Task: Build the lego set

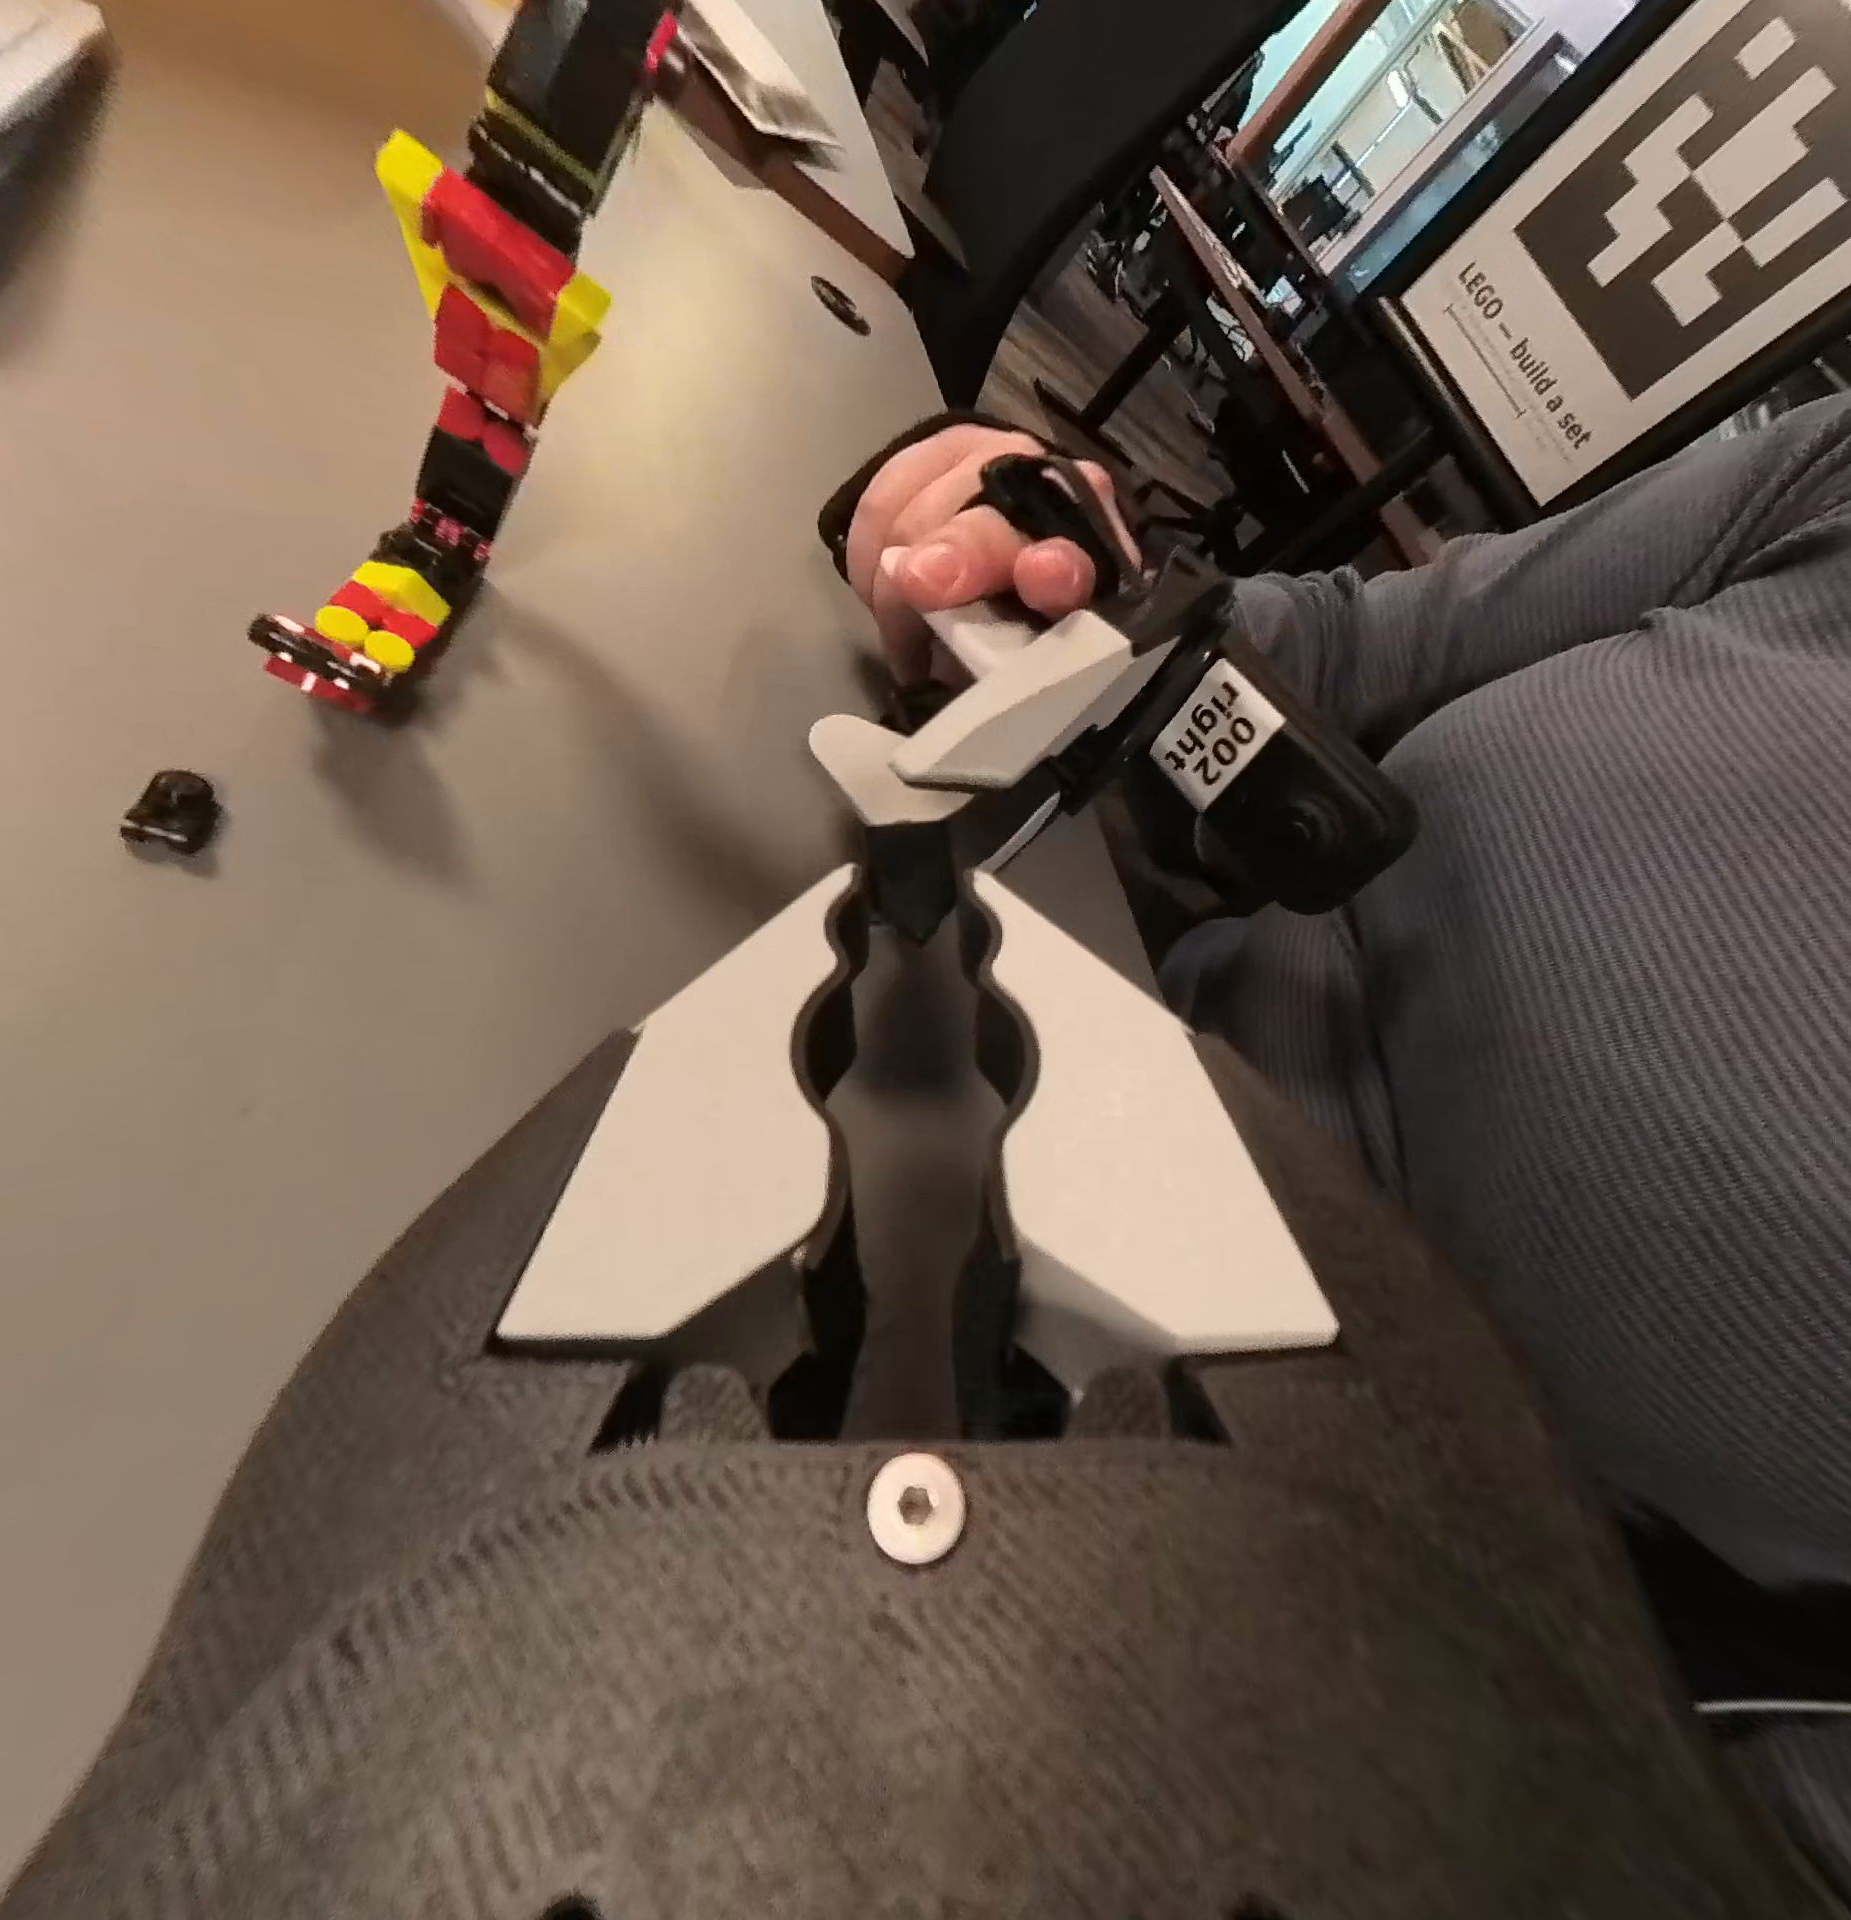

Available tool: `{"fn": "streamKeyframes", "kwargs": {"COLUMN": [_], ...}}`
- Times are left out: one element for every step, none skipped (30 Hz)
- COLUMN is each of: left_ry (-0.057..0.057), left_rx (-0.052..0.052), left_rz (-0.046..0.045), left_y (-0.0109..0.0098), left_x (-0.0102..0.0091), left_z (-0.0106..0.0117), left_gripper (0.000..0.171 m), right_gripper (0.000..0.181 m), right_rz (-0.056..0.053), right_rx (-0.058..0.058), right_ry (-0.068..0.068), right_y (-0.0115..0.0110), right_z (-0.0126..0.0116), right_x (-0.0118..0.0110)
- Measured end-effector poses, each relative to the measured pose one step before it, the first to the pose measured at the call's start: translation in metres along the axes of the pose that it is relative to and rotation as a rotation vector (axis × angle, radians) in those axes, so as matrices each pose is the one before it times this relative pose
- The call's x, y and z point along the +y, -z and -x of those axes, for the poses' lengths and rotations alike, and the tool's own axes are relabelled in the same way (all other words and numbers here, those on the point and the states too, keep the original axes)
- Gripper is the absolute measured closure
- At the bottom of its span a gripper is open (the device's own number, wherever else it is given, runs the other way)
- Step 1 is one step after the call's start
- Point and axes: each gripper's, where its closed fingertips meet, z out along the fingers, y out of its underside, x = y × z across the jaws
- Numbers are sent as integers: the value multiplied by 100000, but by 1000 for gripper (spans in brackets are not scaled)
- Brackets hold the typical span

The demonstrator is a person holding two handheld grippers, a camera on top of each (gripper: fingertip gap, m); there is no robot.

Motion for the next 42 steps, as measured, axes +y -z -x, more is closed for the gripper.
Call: {"fn": "streamKeyframes", "kwargs": {"left_ry": [274,76,29,106,190,182,170,181,-34,-65,-360,-821,-1070,-1136,-1093,-1039,-968,-942,-748,-70,261,368,580,886,927,1135,1673,2307,2679,2424,2211,1858,1829,1763,1498,1453,1173,811,559,591,281,81], "left_rx": [337,290,613,466,354,324,-71,-499,194,-192,-198,-892,-1204,-1093,-882,-684,-557,-501,-533,-352,200,814,1044,1460,2006,2054,2387,2963,3181,2839,2101,1148,511,254,242,755,703,695,399,161,-385,-683], "left_rz": [989,573,243,-36,-33,35,284,397,-716,-896,-365,-288,-195,-15,77,-11,-336,-485,-277,331,422,-104,-902,-1352,-1758,-2403,-2770,-2832,-2476,-1780,-833,-256,31,276,303,391,275,447,470,753,757,749], "left_y": [-148,-127,-103,-97,-78,-63,-54,-54,-14,45,21,3,-33,-50,-30,-16,-8,-7,-21,-19,-12,19,76,131,187,241,264,276,227,185,113,44,-6,-50,-75,-83,-74,-84,-73,-80,-81,-89], "left_x": [148,81,13,-19,-17,5,61,78,-101,-153,-83,-70,-67,-58,-34,-46,-57,-75,-42,33,86,27,-72,-136,-194,-274,-319,-325,-274,-149,-14,55,92,103,88,88,43,62,82,109,113,101], "left_z": [-28,-38,-94,-58,-23,-10,64,117,-5,37,1,65,81,55,13,7,7,17,39,65,18,-54,-68,-103,-165,-136,-154,-217,-228,-185,-96,36,104,129,120,5,-22,-47,-14,12,93,104], "left_gripper": [157,157,157,157,157,157,157,156,157,159,159,159,159,158,158,157,157,157,157,157,157,157,157,158,158,158,158,158,158,158,158,158,158,158,158,158,158,158,158,157,157,157], "right_gripper": [145,147,149,152,154,157,160,166,171,174,174,174,174,174,174,174,174,174,174,174,174,173,168,164,161,158,157,157,158,158,158,158,157,157,157,158,158,158,159,160,161,162], "right_rz": [51,-190,-417,-398,-388,-314,-11,254,55,81,290,373,384,243,180,149,38,-76,9,89,49,-185,66,124,-46,4,99,-95,-242,-280,-192,-89,-288,-594,-883,-854,-573,-48,13,-343,-395,-459], "right_rx": [93,-28,-127,-52,-249,-117,315,85,-1128,231,265,-181,-205,-122,-51,-23,-13,2,-14,-308,-252,-3,-64,-31,124,232,530,779,978,680,539,698,675,718,373,-497,-814,-763,-709,-448,-136,-118], "right_ry": [525,400,580,946,764,532,167,-227,-164,134,-444,-1224,-1110,-826,-740,-906,-1288,-1212,-670,-344,-50,-169,-534,-1004,-1372,-1486,-1291,-1020,-1001,-1177,-1290,-1657,-2019,-1767,-989,-105,830,1344,1363,1162,406,-214], "right_y": [8,-2,17,17,18,18,5,12,-3,-17,-24,-42,-21,-4,2,1,1,8,-5,-4,2,16,6,-4,18,3,18,26,28,25,9,0,22,29,51,53,8,-29,-45,-18,-9,10], "right_z": [12,31,48,68,98,53,-33,-25,180,-23,-70,-22,-25,-25,-33,-35,-53,-65,-30,57,67,16,-1,-35,-97,-117,-162,-197,-218,-183,-160,-219,-226,-234,-123,87,198,230,218,144,56,18], "right_x": [9,-39,-89,-106,-108,-95,-10,75,55,12,42,89,126,103,61,53,45,43,57,45,16,-34,28,65,54,60,72,20,-24,-39,9,12,-13,-98,-158,-163,-142,-66,-55,-92,-103,-108]}}
